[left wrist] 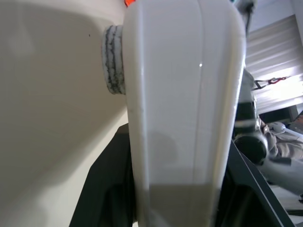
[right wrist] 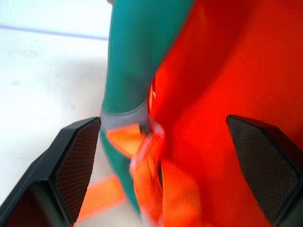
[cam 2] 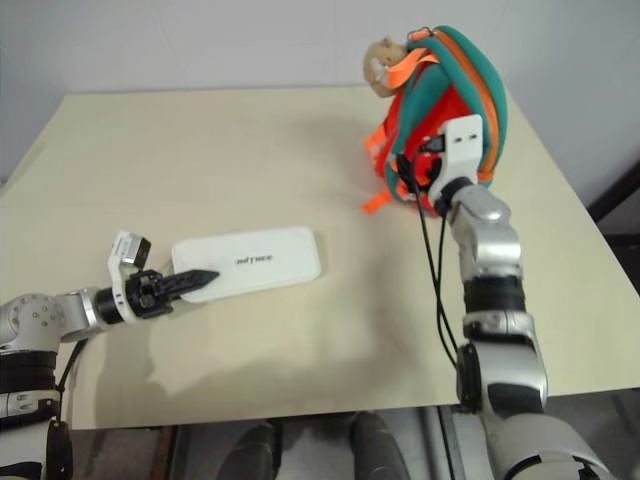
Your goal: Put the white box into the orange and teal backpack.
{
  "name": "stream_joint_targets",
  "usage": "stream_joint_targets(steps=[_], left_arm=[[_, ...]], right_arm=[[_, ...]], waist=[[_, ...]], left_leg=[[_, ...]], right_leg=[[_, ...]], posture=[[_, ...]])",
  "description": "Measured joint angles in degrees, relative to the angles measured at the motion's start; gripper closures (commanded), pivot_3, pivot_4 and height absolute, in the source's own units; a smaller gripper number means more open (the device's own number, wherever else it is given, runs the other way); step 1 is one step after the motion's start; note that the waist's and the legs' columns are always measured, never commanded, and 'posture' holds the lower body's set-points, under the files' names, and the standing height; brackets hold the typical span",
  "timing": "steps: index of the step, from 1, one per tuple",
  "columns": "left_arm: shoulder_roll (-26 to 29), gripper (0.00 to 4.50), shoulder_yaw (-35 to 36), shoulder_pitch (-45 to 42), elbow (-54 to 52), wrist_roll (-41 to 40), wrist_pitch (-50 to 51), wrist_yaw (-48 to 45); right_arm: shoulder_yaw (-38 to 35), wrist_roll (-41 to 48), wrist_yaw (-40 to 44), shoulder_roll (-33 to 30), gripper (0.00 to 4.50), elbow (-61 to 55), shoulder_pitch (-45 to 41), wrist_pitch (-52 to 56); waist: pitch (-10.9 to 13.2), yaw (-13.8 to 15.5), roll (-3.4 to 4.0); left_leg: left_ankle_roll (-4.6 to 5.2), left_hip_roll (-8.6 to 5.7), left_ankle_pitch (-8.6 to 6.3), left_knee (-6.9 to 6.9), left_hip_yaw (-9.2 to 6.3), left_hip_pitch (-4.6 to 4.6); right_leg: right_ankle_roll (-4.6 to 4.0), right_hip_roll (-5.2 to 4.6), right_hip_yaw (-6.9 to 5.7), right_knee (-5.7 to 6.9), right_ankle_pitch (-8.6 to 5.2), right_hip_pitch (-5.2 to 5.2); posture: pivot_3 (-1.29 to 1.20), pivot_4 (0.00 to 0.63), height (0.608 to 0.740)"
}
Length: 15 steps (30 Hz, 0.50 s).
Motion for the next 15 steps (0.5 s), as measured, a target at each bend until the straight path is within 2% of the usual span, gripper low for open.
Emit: stream_joint_targets(steps=[4,7,10,15], left_arm=[[0.3,3.02,-1.7,-1.6,2.4,0.4,-0.9,-1.0],[0.4,3.02,-2.9,-2.4,4.1,0.7,-1.9,-2.2],[0.3,3.02,-4.6,-3.3,4.6,1.3,-2.3,-2.9],[0.5,3.02,-5.8,-4.4,6.4,2.1,-3.0,-4.3]], right_arm=[[-3.0,4.2,-1.4,-3.2,0.0,-21.8,6.2,13.3],[-5.2,7.2,-2.7,-3.9,0.0,-31.5,9.2,21.4],[-7.4,9.1,-3.4,-5.8,0.0,-35.5,10.9,26.2],[-10.6,8.5,-3.1,-12.0,0.0,-33.4,13.2,26.2]], waist=[[0.0,0.6,-0.01],[0.0,0.7,-0.02],[0.0,1.0,-0.02],[0.0,1.8,-0.02]], left_leg=[[0.01,0.0,0.01,0.07,-0.03,0.07],[0.01,-0.02,0.01,0.12,0.0,0.15],[0.03,-0.03,0.02,0.13,0.01,0.14],[0.05,-0.02,0.01,0.01,0.06,0.12]], right_leg=[[-0.05,0.02,-0.02,0.14,-0.03,0.04],[-0.07,0.0,0.0,0.12,-0.02,0.15],[-0.07,-0.01,0.0,0.1,-0.01,0.14],[-0.08,-0.02,0.01,-0.12,-0.02,0.14]], posture=[[0.0,0.15,0.74],[0.0,0.15,0.74],[0.0,0.15,0.74],[0.0,0.15,0.74]])
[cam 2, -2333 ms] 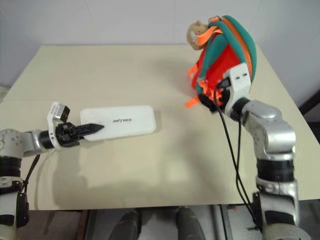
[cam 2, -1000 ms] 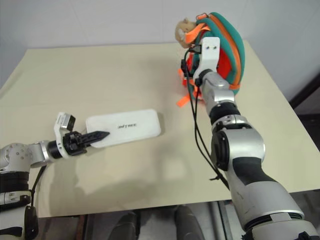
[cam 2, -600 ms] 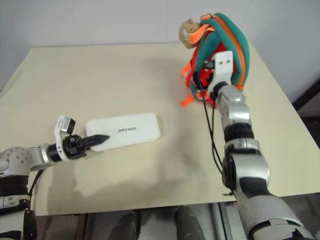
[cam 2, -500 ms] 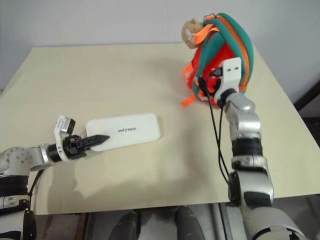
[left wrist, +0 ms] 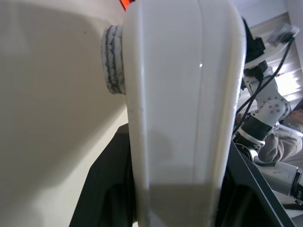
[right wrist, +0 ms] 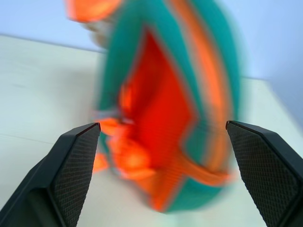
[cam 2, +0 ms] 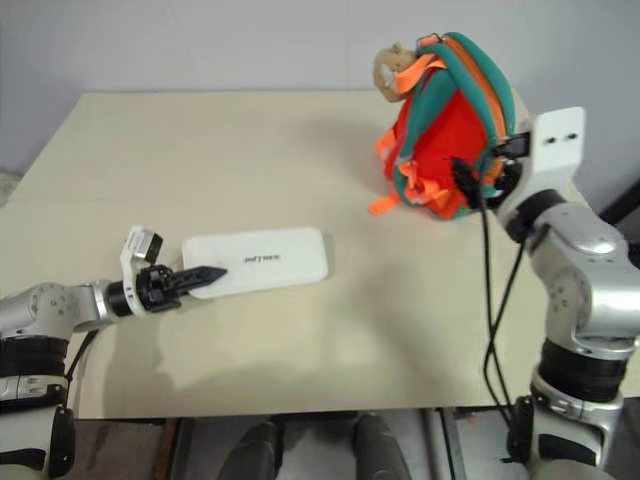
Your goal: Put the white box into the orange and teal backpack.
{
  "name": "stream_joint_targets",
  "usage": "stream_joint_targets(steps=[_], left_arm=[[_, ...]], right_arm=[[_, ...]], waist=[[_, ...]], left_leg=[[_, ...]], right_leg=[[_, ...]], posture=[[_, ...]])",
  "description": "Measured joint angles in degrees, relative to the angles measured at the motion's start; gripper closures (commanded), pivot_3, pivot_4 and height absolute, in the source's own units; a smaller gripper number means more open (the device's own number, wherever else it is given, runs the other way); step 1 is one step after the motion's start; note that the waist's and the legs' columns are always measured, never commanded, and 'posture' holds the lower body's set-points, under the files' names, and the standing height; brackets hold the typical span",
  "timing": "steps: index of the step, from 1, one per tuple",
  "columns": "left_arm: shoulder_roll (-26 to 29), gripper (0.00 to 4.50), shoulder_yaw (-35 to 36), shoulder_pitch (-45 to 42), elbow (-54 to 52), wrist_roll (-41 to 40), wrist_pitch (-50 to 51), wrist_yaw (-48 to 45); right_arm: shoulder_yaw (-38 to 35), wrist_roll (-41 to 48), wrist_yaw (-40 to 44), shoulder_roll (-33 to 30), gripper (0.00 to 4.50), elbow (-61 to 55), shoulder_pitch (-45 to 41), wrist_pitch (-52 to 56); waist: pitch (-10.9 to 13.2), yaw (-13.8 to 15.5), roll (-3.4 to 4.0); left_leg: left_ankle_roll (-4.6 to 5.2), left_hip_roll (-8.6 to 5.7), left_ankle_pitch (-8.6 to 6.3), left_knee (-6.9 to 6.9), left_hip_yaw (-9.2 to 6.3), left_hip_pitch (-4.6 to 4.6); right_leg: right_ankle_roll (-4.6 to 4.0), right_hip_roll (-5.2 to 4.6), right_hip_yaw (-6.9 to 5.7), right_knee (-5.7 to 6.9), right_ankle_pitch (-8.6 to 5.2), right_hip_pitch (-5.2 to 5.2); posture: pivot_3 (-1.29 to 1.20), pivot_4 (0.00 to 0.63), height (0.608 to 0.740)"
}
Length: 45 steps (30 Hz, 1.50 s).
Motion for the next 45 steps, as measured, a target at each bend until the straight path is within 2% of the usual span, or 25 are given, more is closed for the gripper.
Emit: stream_joint_targets(steps=[9,16,23,28,32,38,43,45], left_arm=[[0.2,3.02,-0.9,-1.5,1.7,0.7,-0.7,-1.5],[0.4,3.02,-0.7,-1.5,1.7,0.7,-0.7,-1.6],[0.7,3.02,0.5,-0.2,1.4,0.6,-0.7,-1.4],[0.6,3.02,1.1,-0.2,1.3,0.6,-0.7,-1.3],[0.1,3.02,1.4,-0.2,1.2,0.6,-0.7,-1.2],[0.1,3.02,1.5,0.2,1.1,0.6,-1.0,-1.2],[-0.4,3.02,1.5,0.2,1.1,0.5,-1.2,-1.1],[-0.6,3.02,1.5,0.2,1.0,0.5,-1.3,-1.1]], right_arm=[[1.2,-0.6,3.4,-2.8,0.0,14.0,-2.4,-6.9],[5.2,-3.2,7.1,-3.7,0.0,27.2,-4.9,-15.9],[6.4,-6.1,12.2,-5.6,0.0,49.3,-13.9,-28.7],[6.0,-6.0,15.7,-5.5,0.0,60.4,-19.9,-33.9],[5.9,-4.7,19.2,-5.5,0.0,64.1,-24.4,-34.7],[6.9,-2.8,29.2,-5.5,0.0,65.7,-25.9,-32.4],[8.6,-5.7,31.7,-6.0,0.0,75.1,-30.4,-37.0],[8.9,-6.9,31.7,-6.0,0.41,78.8,-31.6,-39.4]], waist=[[0.0,-0.1,0.0],[0.0,0.0,0.0],[0.0,-0.4,0.0],[0.0,-0.8,0.01],[0.0,-1.2,0.01],[0.0,-1.6,0.01],[0.0,-1.7,0.01],[0.0,-1.7,0.01]], left_leg=[[0.03,0.01,-0.02,-0.07,0.04,-0.04],[0.03,0.0,-0.02,-0.05,0.04,-0.05],[0.03,0.01,-0.02,-0.04,0.08,-0.03],[0.03,0.01,-0.02,-0.05,0.08,-0.03],[0.02,0.02,-0.02,-0.09,0.07,-0.04],[0.02,0.01,-0.02,-0.09,0.08,-0.04],[0.02,0.01,-0.02,-0.03,0.08,-0.01],[0.02,0.01,-0.02,-0.04,0.08,-0.01]], right_leg=[[0.01,-0.01,0.0,-0.12,0.0,-0.01],[0.03,-0.01,0.0,-0.13,0.01,0.0],[0.04,0.0,0.01,-0.12,0.02,0.01],[0.05,0.0,0.01,-0.12,0.02,0.01],[0.05,0.01,0.0,-0.15,0.02,0.01],[0.06,0.0,0.0,-0.15,0.01,0.01],[0.06,0.01,0.0,-0.1,0.01,0.03],[0.06,0.01,0.01,-0.12,0.01,0.04]], posture=[[0.0,0.15,0.74],[0.0,0.15,0.74],[0.0,0.15,0.74],[0.0,0.15,0.74],[0.0,0.15,0.74],[0.0,0.15,0.74],[0.0,0.15,0.74],[0.0,0.15,0.74]])
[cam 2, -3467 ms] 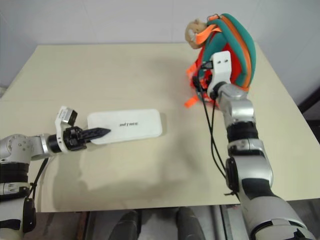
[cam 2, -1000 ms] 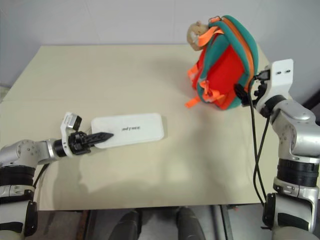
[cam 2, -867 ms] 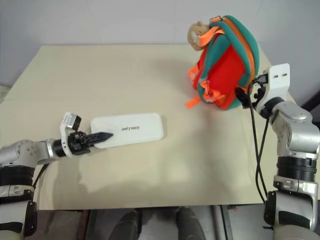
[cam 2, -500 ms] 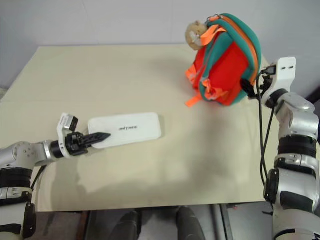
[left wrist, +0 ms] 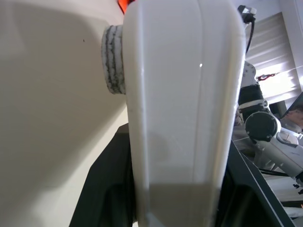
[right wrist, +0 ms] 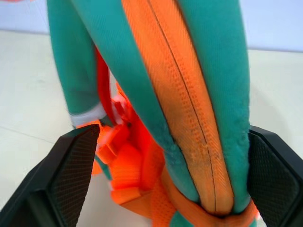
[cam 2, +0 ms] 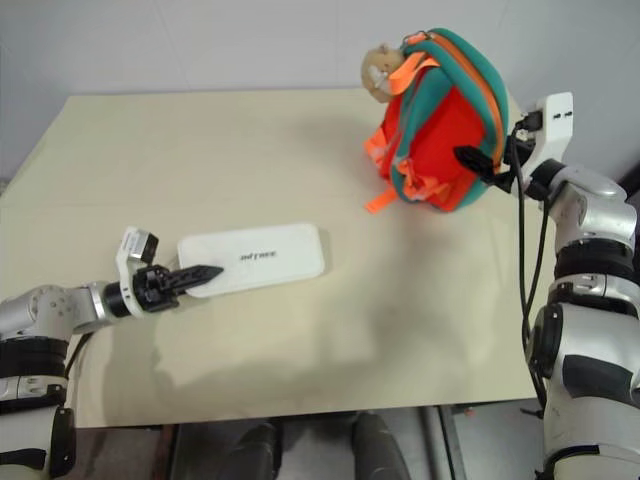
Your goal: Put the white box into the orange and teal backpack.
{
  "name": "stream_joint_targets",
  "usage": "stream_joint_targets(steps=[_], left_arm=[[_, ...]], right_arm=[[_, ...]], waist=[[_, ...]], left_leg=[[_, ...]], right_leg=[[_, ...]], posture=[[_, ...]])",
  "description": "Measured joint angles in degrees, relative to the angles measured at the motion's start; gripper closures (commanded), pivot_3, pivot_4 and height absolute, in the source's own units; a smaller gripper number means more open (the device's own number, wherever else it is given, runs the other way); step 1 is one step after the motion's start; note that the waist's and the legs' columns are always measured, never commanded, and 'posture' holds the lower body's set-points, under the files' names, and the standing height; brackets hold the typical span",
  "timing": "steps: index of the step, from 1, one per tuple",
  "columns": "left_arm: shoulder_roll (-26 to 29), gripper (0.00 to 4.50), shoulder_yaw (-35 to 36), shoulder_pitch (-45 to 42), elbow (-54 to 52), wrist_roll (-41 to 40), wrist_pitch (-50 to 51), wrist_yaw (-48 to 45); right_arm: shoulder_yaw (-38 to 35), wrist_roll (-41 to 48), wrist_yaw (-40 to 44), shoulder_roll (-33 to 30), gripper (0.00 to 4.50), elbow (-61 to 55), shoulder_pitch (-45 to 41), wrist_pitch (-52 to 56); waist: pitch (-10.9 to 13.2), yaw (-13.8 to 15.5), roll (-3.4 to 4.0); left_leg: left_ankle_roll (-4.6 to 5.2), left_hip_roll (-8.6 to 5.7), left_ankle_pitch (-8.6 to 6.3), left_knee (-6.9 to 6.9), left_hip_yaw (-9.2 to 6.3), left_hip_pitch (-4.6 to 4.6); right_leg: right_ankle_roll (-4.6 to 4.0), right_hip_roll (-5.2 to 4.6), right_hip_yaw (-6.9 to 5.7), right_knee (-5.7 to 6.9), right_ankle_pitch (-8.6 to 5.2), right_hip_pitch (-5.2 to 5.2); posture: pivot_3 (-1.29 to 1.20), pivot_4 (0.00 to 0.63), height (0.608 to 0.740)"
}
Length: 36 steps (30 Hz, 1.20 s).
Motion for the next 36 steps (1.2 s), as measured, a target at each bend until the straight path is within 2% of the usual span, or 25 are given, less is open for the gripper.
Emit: stream_joint_targets(steps=[2,11,13,16,19,24,30,36], left_arm=[[-0.3,3.02,0.0,0.0,0.0,0.0,-0.2,0.1],[-1.4,3.02,0.4,0.3,-0.1,0.0,-1.0,0.5],[-1.5,3.02,0.5,0.3,-0.2,0.0,-1.0,0.6],[-1.5,3.02,0.5,0.3,-1.0,0.0,-1.0,0.8],[-1.4,3.02,0.5,0.2,-1.0,0.0,-1.0,0.8],[-1.3,3.02,0.3,-0.1,-0.8,0.0,-0.9,0.6],[-1.5,3.02,-1.6,-1.9,1.2,0.7,-1.0,0.1],[-1.9,3.02,-4.2,-4.1,3.8,2.4,-1.5,-1.7]], right_arm=[[0.0,-0.6,0.0,0.0,0.93,3.1,-0.9,-2.2],[-0.2,-2.1,-0.2,1.6,4.03,6.8,-1.4,-8.8],[-0.2,-2.0,0.7,2.1,4.49,6.8,-1.4,-8.7],[-0.4,-1.7,1.9,2.3,4.49,5.7,-1.3,-7.1],[-0.4,-0.9,1.9,2.4,4.49,-1.7,2.0,-3.0],[-3.6,4.0,-0.6,2.1,4.49,-23.7,14.4,8.5],[-14.7,13.6,-8.5,-0.7,4.49,-56.5,35.4,28.9],[-24.1,20.8,-12.2,-3.1,4.49,-72.5,46.4,41.1]], waist=[[0.0,0.0,0.0],[0.0,-0.2,0.0],[0.0,-0.3,0.0],[0.0,-0.3,0.0],[0.0,-0.2,0.0],[0.0,0.6,0.01],[0.0,3.0,0.02],[0.0,3.2,0.02]], left_leg=[[0.0,0.0,0.0,-0.02,0.0,-0.01],[-0.02,0.01,0.01,0.0,0.0,0.01],[-0.03,0.01,0.01,0.01,0.0,0.01],[-0.03,0.01,0.01,0.02,0.0,0.02],[-0.03,0.02,0.02,0.0,-0.01,0.02],[-0.03,0.01,0.01,-0.03,-0.07,-0.05],[0.0,-0.04,-0.01,0.02,-0.17,-0.22],[0.01,-0.06,-0.01,0.21,-0.13,-0.18]], right_leg=[[0.0,0.0,0.0,-0.01,0.0,0.0],[0.01,0.01,0.01,0.04,0.0,0.0],[0.01,0.02,0.01,0.06,0.01,0.0],[0.01,0.02,0.01,0.09,0.01,0.0],[0.01,0.02,0.01,0.08,0.01,-0.01],[0.07,0.0,-0.02,0.04,-0.04,-0.02],[0.07,-0.02,-0.08,-0.03,-0.1,-0.08],[0.06,-0.02,-0.07,0.03,-0.07,-0.01]], posture=[[0.0,0.15,0.74],[0.0,0.15,0.74],[0.0,0.15,0.74],[0.0,0.15,0.74],[0.0,0.15,0.74],[0.0,0.15,0.74],[0.0,0.15,0.74],[0.0,0.15,0.74]])
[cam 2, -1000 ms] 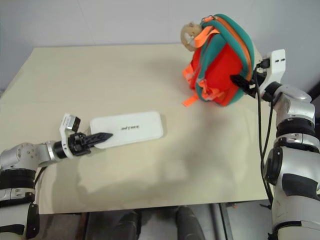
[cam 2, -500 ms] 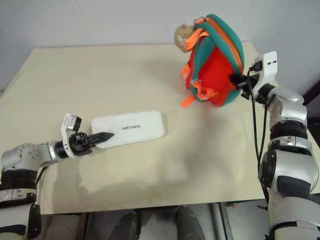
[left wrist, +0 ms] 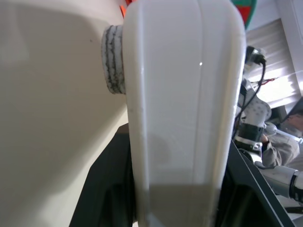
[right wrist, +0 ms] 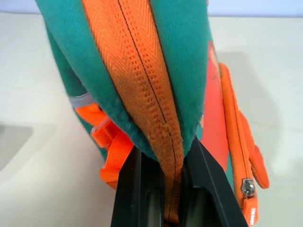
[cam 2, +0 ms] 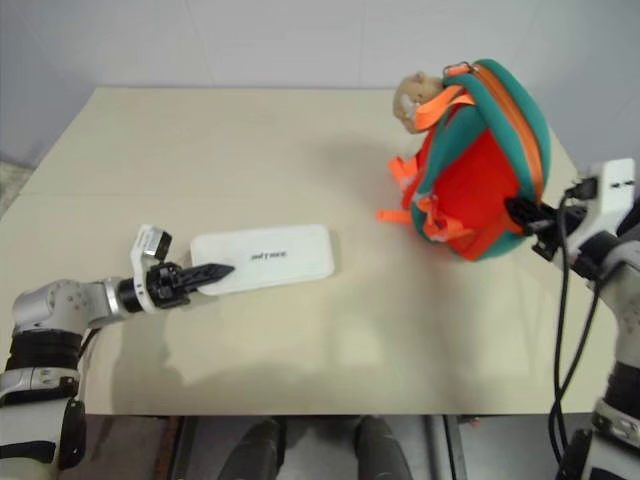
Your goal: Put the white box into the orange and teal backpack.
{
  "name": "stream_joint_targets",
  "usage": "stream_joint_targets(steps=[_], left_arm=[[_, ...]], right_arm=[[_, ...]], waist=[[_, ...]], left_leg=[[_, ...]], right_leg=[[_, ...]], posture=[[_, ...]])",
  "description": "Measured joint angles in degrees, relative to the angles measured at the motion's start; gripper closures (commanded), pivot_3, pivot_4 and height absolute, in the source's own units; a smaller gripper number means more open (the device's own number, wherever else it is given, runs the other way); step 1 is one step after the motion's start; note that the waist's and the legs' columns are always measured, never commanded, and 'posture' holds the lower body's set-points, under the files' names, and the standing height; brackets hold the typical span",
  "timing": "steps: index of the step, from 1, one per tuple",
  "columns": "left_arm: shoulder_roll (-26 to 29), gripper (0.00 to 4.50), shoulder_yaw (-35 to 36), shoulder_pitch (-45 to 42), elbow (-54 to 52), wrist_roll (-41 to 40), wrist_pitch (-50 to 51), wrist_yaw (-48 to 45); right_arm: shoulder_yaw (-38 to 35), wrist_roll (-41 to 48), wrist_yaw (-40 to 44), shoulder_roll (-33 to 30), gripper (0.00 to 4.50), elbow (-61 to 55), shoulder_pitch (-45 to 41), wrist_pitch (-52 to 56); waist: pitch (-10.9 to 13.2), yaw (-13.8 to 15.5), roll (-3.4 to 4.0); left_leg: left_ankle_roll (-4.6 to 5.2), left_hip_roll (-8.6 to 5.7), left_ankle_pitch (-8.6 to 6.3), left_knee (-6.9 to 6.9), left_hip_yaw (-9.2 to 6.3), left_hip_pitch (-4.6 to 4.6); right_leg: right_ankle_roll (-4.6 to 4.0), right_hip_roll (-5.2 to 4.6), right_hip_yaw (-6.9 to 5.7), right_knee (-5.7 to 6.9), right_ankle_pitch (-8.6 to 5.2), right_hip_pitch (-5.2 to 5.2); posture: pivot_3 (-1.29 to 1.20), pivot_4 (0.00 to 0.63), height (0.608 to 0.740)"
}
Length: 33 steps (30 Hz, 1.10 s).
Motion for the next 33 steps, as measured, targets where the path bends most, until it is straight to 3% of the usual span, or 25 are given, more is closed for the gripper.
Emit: stream_joint_targets(steps=[6,13,20,27,33], left_arm=[[-1.7,3.02,-2.8,-3.6,3.8,1.9,-1.1,-2.0],[-2.5,3.02,-4.0,-4.5,4.1,2.9,-1.5,-3.1],[-2.1,3.02,-3.9,-4.3,3.9,2.9,-1.1,-3.2],[-2.0,3.02,-3.0,-3.4,3.7,2.9,-0.6,-3.1],[-2.3,3.02,-2.9,-3.6,4.0,3.1,-0.6,-3.1]], right_arm=[[-8.2,2.5,0.8,-4.0,4.49,-4.3,9.2,2.2],[-7.9,2.5,2.3,-4.0,4.49,-3.0,11.6,-2.1],[-3.4,1.4,3.7,-4.0,2.26,-0.7,12.0,-6.8],[-5.9,3.7,5.3,-7.4,0.02,-2.6,14.2,-5.8],[-14.3,8.7,8.8,-10.2,0.02,-9.6,20.2,-2.3]], waist=[[0.0,0.1,0.0],[0.0,-0.3,0.0],[0.0,-0.5,-0.01],[0.0,-0.1,-0.01],[0.0,0.1,-0.01]], left_leg=[[0.02,-0.02,0.0,0.05,0.03,0.01],[0.02,0.01,0.0,0.05,0.06,0.1],[0.02,0.01,0.0,0.18,0.07,0.1],[0.02,0.02,-0.01,0.11,0.07,0.08],[0.03,0.0,-0.01,0.13,0.08,0.08]], right_leg=[[0.03,-0.01,0.01,-0.05,0.02,0.06],[0.03,0.01,0.03,0.0,0.02,0.08],[0.05,0.01,0.05,0.0,0.07,0.13],[0.05,0.01,0.05,-0.04,0.07,0.11],[0.05,0.0,0.04,-0.07,0.07,0.14]], posture=[[0.0,0.15,0.74],[0.0,0.15,0.74],[0.0,0.15,0.74],[0.0,0.15,0.74],[0.0,0.15,0.74]])
